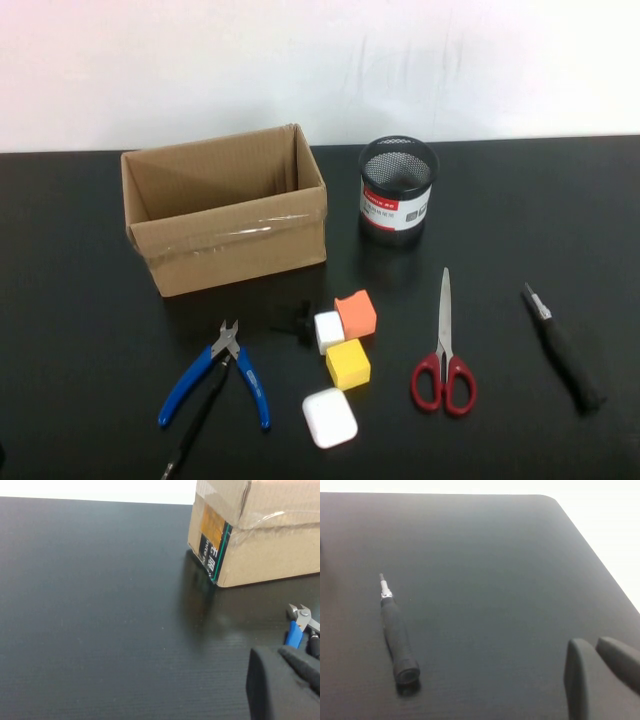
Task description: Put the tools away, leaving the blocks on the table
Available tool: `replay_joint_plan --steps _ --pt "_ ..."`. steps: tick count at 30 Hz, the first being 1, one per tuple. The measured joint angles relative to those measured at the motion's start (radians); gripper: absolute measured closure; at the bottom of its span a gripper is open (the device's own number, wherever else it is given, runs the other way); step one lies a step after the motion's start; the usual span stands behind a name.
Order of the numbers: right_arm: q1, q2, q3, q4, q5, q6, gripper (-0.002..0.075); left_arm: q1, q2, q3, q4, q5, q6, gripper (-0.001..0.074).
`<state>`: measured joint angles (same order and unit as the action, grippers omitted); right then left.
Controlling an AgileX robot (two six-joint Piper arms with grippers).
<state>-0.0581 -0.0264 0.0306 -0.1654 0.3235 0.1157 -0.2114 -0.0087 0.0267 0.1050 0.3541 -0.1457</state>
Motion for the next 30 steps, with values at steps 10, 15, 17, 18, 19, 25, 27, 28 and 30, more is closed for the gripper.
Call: replay_joint_plan --steps 10,15,17,18,19,25,27,28,30 --pt "0.000 0.000 0.000 0.002 -0.081 0.000 0.0734 0.000 0.000 0.000 0.000 0.000 0.000 0.0741" --pt "0.000 0.000 0.000 0.002 -0.251 0.000 0.0733 0.000 0.000 0.000 0.000 0.000 0.000 0.0741" --pt "0.000 0.000 0.000 0.002 -0.346 0.000 0.0734 0.000 0.000 0.000 0.000 0.000 0.000 0.0741" --pt "0.000 0.000 0.000 0.002 -0.385 0.000 0.0734 0.000 0.000 0.000 0.000 0.000 0.000 0.0741" --pt "0.000 0.000 0.000 0.002 -0.413 0.000 0.0733 0.000 0.000 0.000 0.000 0.000 0.000 0.0741" --pt "0.000 0.000 -0.002 0.012 -0.472 -0.023 0.0733 0.000 0.000 0.000 0.000 0.000 0.000 0.0741" --pt "0.000 0.000 -0.002 0.052 -0.571 0.022 0.0734 0.000 0.000 0.000 0.000 0.000 0.000 0.0741" --pt "0.000 0.000 -0.002 0.073 -0.643 0.063 0.0734 0.000 0.000 0.000 0.000 0.000 0.000 0.0741" --pt "0.000 0.000 -0.002 0.103 -0.791 0.104 0.0733 0.000 0.000 0.000 0.000 0.000 0.000 0.0741"
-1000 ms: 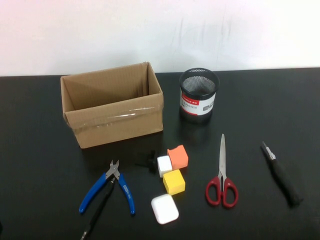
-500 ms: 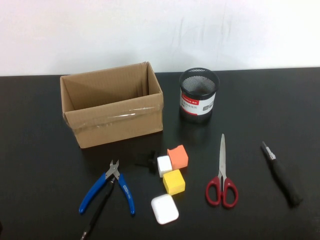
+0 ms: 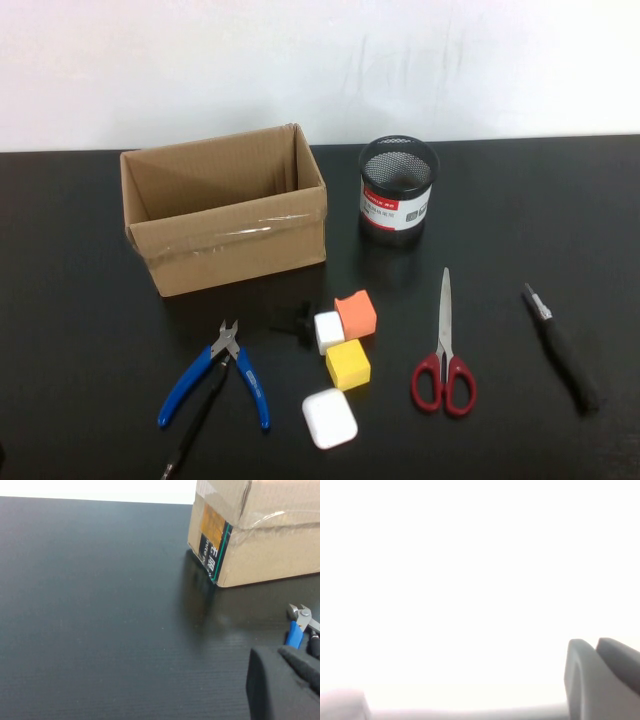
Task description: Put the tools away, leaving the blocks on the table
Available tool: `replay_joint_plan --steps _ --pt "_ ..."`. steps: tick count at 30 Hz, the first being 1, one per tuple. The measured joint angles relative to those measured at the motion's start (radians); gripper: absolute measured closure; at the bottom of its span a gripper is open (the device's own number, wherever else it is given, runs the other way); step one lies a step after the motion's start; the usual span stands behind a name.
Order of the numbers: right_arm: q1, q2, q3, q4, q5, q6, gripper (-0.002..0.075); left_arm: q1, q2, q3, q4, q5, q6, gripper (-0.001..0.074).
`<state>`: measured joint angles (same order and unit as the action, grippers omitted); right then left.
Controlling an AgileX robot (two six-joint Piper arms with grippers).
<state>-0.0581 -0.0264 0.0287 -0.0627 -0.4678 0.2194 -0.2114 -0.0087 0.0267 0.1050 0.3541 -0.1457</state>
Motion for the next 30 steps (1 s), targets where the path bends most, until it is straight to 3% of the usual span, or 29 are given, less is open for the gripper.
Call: replay_joint_plan --steps 4,6,13,21,24,27,30 --pt "0.000 0.000 -0.018 0.036 -0.324 0.004 0.0733 0.000 0.000 0.000 0.000 0.000 0.000 0.0741" --pt "0.000 0.000 -0.071 0.053 -0.325 0.015 0.0733 0.000 0.000 0.000 0.000 0.000 0.000 0.0741" --pt "0.000 0.057 -0.462 0.100 0.237 0.027 0.0733 0.000 0.000 0.000 0.000 0.000 0.000 0.0741" --pt "0.000 0.399 -0.832 0.132 0.933 0.027 0.0733 0.000 0.000 0.000 0.000 0.000 0.000 0.0741" --pt "0.000 0.536 -0.882 0.128 1.039 -0.025 0.0733 0.000 0.000 0.000 0.000 0.000 0.000 0.0741" --pt "0.000 0.622 -0.884 0.119 1.027 -0.107 0.0733 0.000 0.000 0.000 0.000 0.000 0.000 0.0741" --pt "0.000 0.701 -0.884 0.223 1.052 -0.088 0.0733 0.000 0.000 0.000 0.000 0.000 0.000 0.0741"
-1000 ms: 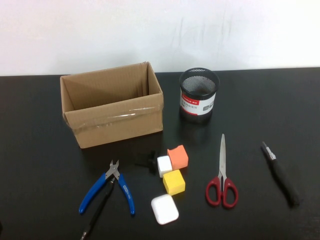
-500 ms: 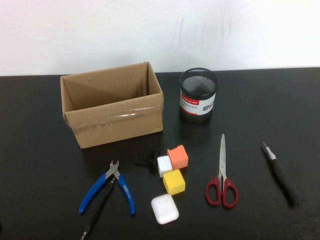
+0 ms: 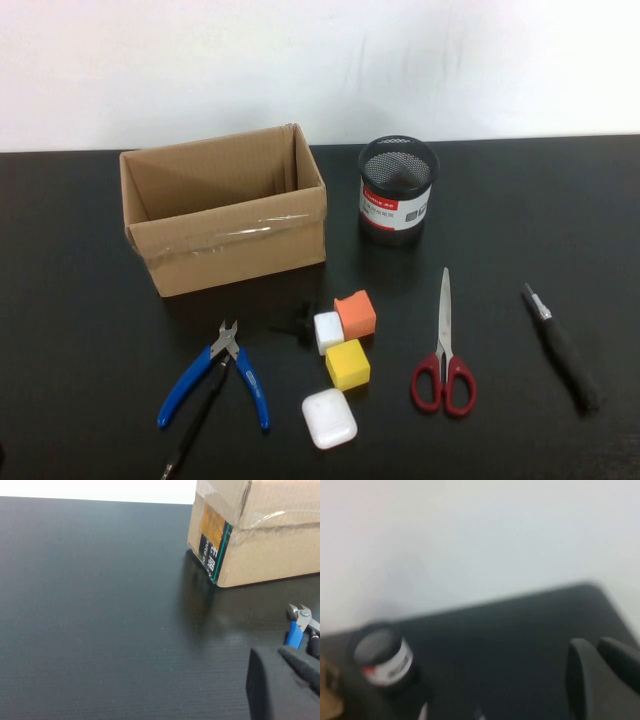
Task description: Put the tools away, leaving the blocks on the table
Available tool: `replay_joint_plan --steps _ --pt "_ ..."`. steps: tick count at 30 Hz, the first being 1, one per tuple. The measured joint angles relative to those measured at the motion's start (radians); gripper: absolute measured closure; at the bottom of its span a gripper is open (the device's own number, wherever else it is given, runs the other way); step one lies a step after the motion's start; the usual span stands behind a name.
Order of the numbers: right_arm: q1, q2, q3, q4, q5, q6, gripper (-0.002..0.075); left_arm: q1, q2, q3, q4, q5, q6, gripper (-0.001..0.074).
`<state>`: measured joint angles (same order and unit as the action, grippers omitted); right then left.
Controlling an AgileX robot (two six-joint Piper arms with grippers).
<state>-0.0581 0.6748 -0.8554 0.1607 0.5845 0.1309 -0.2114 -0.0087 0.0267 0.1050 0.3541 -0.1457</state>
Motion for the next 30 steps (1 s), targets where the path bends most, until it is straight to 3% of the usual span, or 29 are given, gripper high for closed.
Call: replay_joint_plan --steps 4,11,14,17,23,30 --pt "0.000 0.123 -0.005 0.101 0.088 -0.051 0.0733 0.000 0.000 0.000 0.000 0.000 0.000 0.0741" --pt "0.001 0.343 -0.073 0.147 0.315 -0.303 0.0732 0.000 0.000 0.000 0.000 0.000 0.000 0.0741" --pt "0.040 0.427 -0.107 0.146 0.323 -0.316 0.0726 0.000 0.000 0.000 0.000 0.000 0.000 0.0741" --pt "0.119 0.509 -0.139 0.098 0.325 -0.338 0.0692 0.000 0.000 0.000 0.000 0.000 0.000 0.0741" --pt "0.248 0.697 -0.188 -0.056 0.319 -0.338 0.0529 0.000 0.000 0.000 0.000 0.000 0.000 0.0741" --pt "0.263 0.876 -0.219 -0.117 0.290 -0.314 0.0525 0.000 0.000 0.000 0.000 0.000 0.000 0.0741"
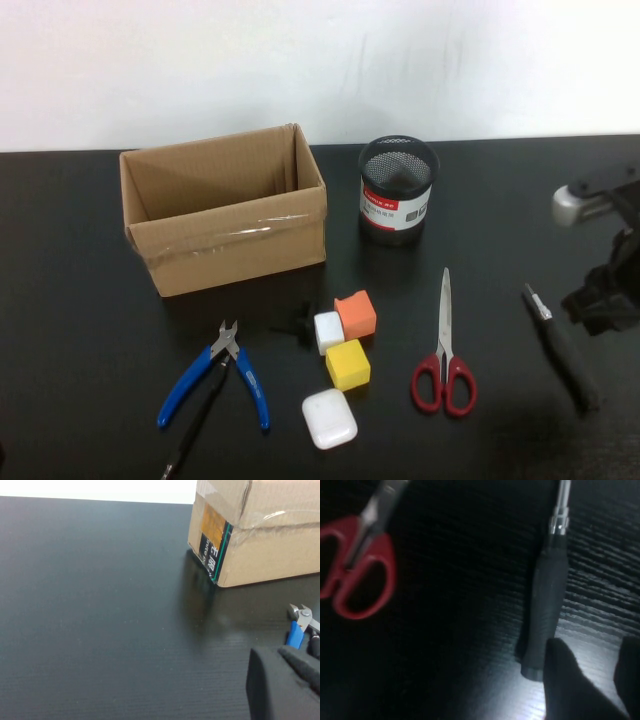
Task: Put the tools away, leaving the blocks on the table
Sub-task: Pick up the black Screwdriver from the table
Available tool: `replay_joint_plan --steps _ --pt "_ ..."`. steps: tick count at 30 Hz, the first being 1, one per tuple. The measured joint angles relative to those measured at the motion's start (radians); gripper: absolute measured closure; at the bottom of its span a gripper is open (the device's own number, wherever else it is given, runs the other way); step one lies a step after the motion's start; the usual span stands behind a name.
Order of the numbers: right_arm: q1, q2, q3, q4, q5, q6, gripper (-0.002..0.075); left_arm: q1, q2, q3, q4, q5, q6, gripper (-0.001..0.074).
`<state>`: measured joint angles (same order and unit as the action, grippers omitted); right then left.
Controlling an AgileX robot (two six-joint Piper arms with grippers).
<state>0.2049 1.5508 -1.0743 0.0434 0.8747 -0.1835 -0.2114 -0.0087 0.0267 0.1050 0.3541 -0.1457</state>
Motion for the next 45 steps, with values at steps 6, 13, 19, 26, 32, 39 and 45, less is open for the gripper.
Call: replay_joint_plan --steps 6,13,19,26,32,39,45 --pt "0.000 0.084 -0.017 0.003 -0.021 0.010 0.0462 0.000 0.000 0.000 0.000 0.000 0.000 0.0741" --pt "0.000 0.174 -0.017 0.038 -0.089 0.010 0.0461 0.000 0.000 0.000 0.000 0.000 0.000 0.0741" --pt "0.000 0.224 -0.017 0.033 -0.109 0.010 0.0461 0.000 0.000 0.000 0.000 0.000 0.000 0.0741" --pt "0.000 0.264 -0.017 0.032 -0.135 0.010 0.0464 0.000 0.000 0.000 0.000 0.000 0.000 0.0741" --pt "0.000 0.254 -0.017 0.034 -0.136 0.022 0.0692 0.000 0.000 0.000 0.000 0.000 0.000 0.0741" --pt "0.000 0.168 -0.075 0.091 -0.138 0.017 0.0732 0.000 0.000 0.000 0.000 0.000 0.000 0.0741" --pt "0.000 0.052 -0.146 0.231 -0.236 -0.098 0.0732 0.000 0.000 0.000 0.000 0.000 0.000 0.0741"
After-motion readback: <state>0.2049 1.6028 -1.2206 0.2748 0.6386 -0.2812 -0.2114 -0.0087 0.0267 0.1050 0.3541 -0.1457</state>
